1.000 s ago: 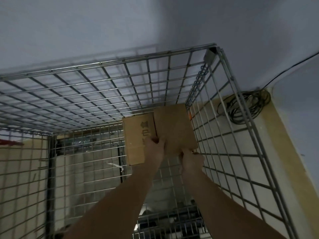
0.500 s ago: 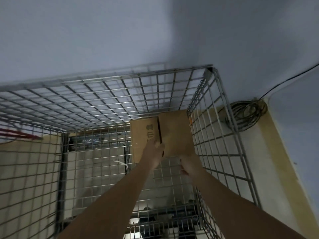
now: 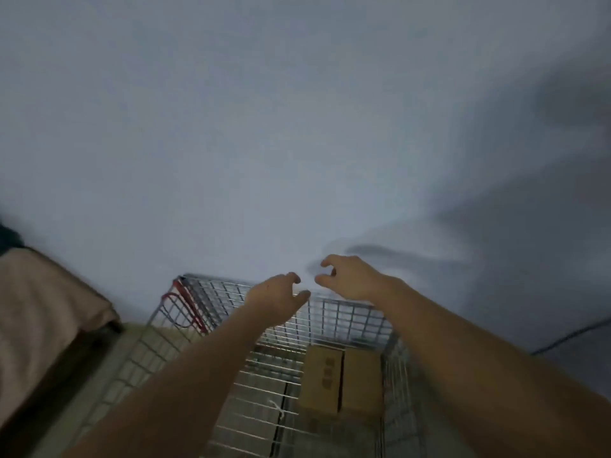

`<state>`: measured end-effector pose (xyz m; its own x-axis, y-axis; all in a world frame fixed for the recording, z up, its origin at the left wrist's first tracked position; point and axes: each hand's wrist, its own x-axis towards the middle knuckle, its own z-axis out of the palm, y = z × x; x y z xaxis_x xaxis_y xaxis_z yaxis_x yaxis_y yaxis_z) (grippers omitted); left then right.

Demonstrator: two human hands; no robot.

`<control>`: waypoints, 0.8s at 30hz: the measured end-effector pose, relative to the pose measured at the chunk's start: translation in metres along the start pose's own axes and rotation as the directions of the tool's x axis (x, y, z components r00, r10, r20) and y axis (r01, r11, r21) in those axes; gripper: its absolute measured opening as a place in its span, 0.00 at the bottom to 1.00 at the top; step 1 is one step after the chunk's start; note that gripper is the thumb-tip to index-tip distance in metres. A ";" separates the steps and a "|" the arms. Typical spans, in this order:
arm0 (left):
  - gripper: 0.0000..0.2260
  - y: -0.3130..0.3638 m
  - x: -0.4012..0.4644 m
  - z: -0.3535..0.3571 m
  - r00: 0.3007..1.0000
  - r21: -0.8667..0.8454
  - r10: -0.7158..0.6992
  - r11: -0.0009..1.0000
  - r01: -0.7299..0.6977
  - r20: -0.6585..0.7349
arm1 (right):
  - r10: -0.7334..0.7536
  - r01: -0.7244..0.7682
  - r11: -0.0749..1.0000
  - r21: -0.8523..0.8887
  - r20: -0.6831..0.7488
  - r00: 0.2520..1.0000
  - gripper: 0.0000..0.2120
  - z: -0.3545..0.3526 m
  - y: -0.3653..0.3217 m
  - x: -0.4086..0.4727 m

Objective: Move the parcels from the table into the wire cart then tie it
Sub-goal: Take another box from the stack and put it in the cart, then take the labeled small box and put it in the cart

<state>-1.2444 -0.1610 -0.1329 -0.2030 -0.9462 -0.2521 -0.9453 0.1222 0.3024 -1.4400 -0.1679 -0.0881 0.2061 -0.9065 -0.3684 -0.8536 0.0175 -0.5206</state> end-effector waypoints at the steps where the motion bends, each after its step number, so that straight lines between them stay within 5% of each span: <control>1: 0.26 -0.004 -0.018 -0.030 1.000 0.044 -0.005 0.999 0.006 -0.024 | -0.044 0.044 0.997 -0.069 0.004 0.999 0.27 -0.018 -0.027 -0.008; 6: 0.26 -0.054 -0.133 -0.161 0.965 0.126 -0.122 0.980 0.154 -0.232 | -0.283 0.287 0.896 -0.338 0.064 0.957 0.27 -0.062 -0.182 -0.056; 13: 0.26 -0.174 -0.352 -0.286 0.816 0.094 -0.362 0.890 0.447 -0.451 | -0.543 0.559 0.718 -0.414 0.168 0.823 0.28 -0.006 -0.406 -0.143; 24: 0.18 -0.351 -0.616 -0.313 0.601 -0.045 -0.599 0.727 0.685 -0.529 | -0.737 0.773 0.486 -0.407 0.286 0.613 0.28 0.162 -0.632 -0.241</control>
<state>-0.7079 0.2857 0.2036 0.5798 -0.8001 0.1541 -0.8146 -0.5732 0.0885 -0.8727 0.1073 0.2051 0.8918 -0.4481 -0.0624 -0.4501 -0.8644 -0.2241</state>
